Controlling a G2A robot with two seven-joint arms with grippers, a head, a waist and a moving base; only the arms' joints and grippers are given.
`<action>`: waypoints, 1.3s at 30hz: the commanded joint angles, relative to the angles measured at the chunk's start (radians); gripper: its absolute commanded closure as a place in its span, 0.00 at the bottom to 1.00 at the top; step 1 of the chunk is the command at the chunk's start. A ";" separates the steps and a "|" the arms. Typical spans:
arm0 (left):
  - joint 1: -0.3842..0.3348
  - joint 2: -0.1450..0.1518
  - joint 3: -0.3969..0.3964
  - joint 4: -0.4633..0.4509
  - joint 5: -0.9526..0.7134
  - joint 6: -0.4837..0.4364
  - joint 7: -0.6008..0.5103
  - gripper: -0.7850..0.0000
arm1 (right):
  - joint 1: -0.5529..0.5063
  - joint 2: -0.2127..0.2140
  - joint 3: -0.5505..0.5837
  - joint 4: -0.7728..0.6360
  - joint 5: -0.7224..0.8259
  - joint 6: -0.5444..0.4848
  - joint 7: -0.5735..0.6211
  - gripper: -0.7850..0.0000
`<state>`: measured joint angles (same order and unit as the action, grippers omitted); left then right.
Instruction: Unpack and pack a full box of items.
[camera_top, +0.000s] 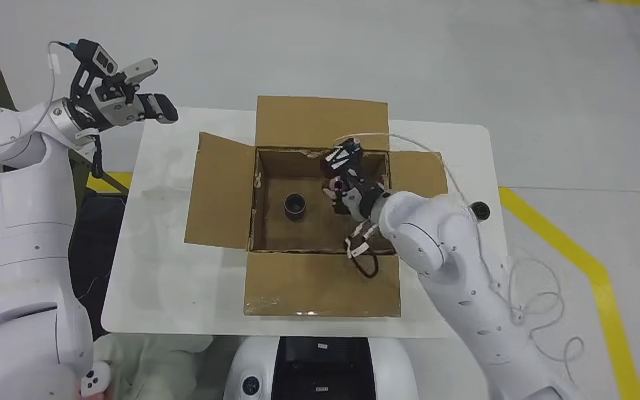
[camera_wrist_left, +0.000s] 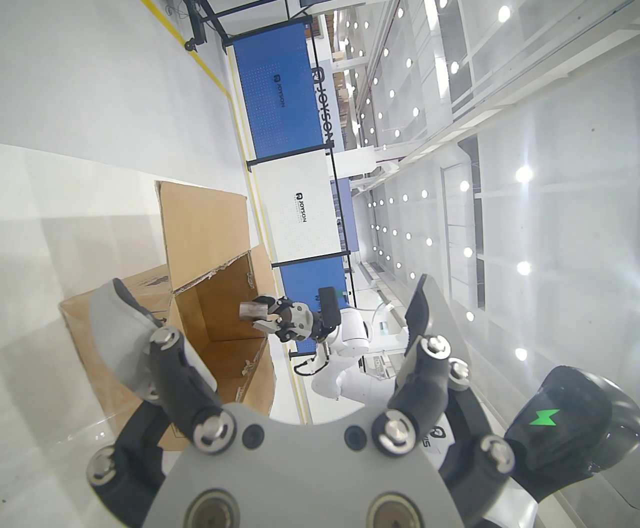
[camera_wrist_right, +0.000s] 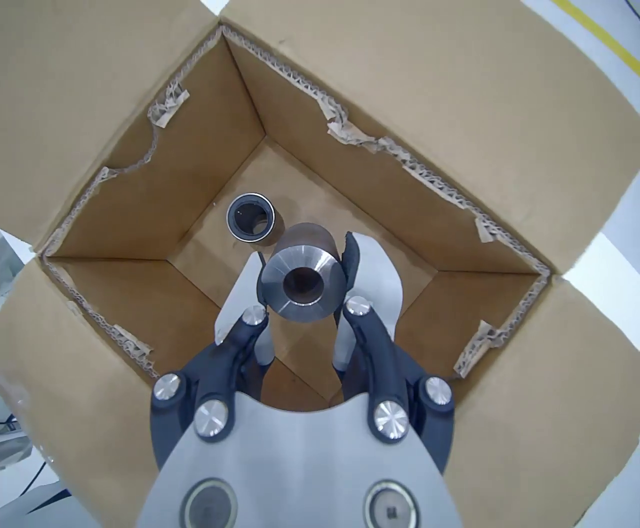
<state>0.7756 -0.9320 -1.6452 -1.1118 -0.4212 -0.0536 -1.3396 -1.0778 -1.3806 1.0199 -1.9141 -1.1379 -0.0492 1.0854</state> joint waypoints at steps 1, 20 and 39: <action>0.000 0.000 0.000 0.000 0.000 0.000 0.000 0.00 | -0.028 0.005 0.023 -0.040 -0.012 0.008 -0.005 1.00; 0.000 0.000 0.000 0.000 0.000 0.000 0.000 0.00 | -0.320 0.048 0.251 -0.306 -0.085 0.072 -0.063 1.00; 0.000 0.000 0.000 0.000 0.000 0.000 0.000 0.00 | -0.546 0.066 0.434 -0.436 -0.161 0.190 -0.143 1.00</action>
<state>0.7756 -0.9320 -1.6452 -1.1118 -0.4212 -0.0536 -1.3396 -1.6191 -1.3145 1.4484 -2.3504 -1.2941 0.1371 0.9452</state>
